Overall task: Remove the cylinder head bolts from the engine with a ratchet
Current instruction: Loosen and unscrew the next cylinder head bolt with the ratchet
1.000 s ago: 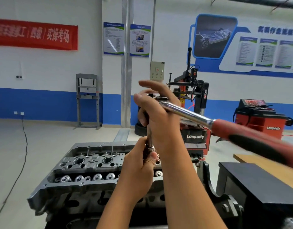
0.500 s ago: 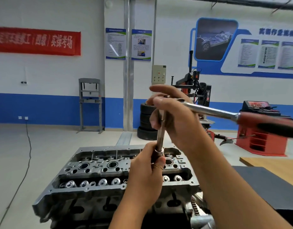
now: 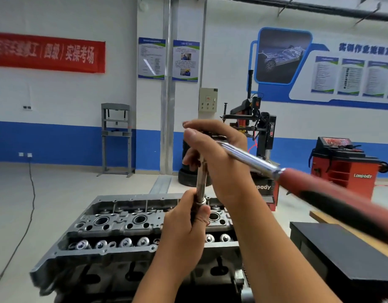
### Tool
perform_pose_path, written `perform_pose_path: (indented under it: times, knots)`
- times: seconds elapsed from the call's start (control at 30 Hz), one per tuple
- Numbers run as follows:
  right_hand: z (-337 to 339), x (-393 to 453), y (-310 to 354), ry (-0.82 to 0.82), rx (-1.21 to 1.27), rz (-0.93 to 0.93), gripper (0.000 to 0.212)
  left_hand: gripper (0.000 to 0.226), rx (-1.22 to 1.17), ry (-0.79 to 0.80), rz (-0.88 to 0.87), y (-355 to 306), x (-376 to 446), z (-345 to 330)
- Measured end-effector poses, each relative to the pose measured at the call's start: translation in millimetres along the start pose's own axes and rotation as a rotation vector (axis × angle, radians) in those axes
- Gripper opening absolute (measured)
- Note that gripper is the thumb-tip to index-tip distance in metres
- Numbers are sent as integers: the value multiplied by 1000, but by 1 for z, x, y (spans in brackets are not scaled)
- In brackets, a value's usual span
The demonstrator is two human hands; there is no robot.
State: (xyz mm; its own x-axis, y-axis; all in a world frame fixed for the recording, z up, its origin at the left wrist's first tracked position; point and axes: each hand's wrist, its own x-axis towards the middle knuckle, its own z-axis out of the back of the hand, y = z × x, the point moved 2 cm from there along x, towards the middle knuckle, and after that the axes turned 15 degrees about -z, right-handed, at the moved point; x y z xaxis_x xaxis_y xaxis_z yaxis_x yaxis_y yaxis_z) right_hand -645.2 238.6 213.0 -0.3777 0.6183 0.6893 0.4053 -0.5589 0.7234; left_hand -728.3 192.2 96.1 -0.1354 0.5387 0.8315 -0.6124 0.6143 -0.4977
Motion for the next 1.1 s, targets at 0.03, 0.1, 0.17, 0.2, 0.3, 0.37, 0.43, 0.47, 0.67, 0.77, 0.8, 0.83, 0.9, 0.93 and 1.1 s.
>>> perform_pose_path:
  times: [0.03,0.1,0.17,0.2,0.3,0.37,0.43,0.47,0.67,0.77,0.8,0.83,0.9,0.93,1.1]
  knots:
    - [1,0,-1,79,127,-70,13,19,-8,9,6,0,1,1]
    - [4,-2,-1,157,391,-190,13,23,23,2,15,-1,2,0]
    - [5,-1,-2,137,505,-254,14,31,73,-37,26,-2,3,-3]
    - [5,-1,-3,89,486,-239,12,33,87,-57,30,-3,3,-5]
    - [0,-4,-4,-211,283,-50,9,34,98,-89,42,-4,2,-8]
    - [-5,-9,-5,-412,158,145,7,36,131,-102,47,-5,3,-10]
    - [-12,-14,-8,-478,224,201,22,40,156,-126,58,-7,2,-12]
    - [-15,-16,-10,-453,283,167,38,44,157,-131,68,-7,2,-11]
    - [-4,-2,0,-1,586,-403,55,40,62,-45,12,-3,3,-3]
    - [4,0,0,54,584,-460,35,38,42,-62,17,-1,4,-1]
    - [3,-2,-3,34,514,-416,31,37,33,-77,31,-1,3,-1]
    - [2,-4,-5,-10,436,-344,28,37,27,-88,45,0,3,-2]
    - [2,-7,-7,-121,303,-144,22,39,24,-103,60,-1,2,-5]
    - [1,-8,-7,-173,251,-41,20,39,32,-106,62,-1,1,-6]
    - [0,-7,0,-240,83,86,21,35,-35,-31,18,2,2,0]
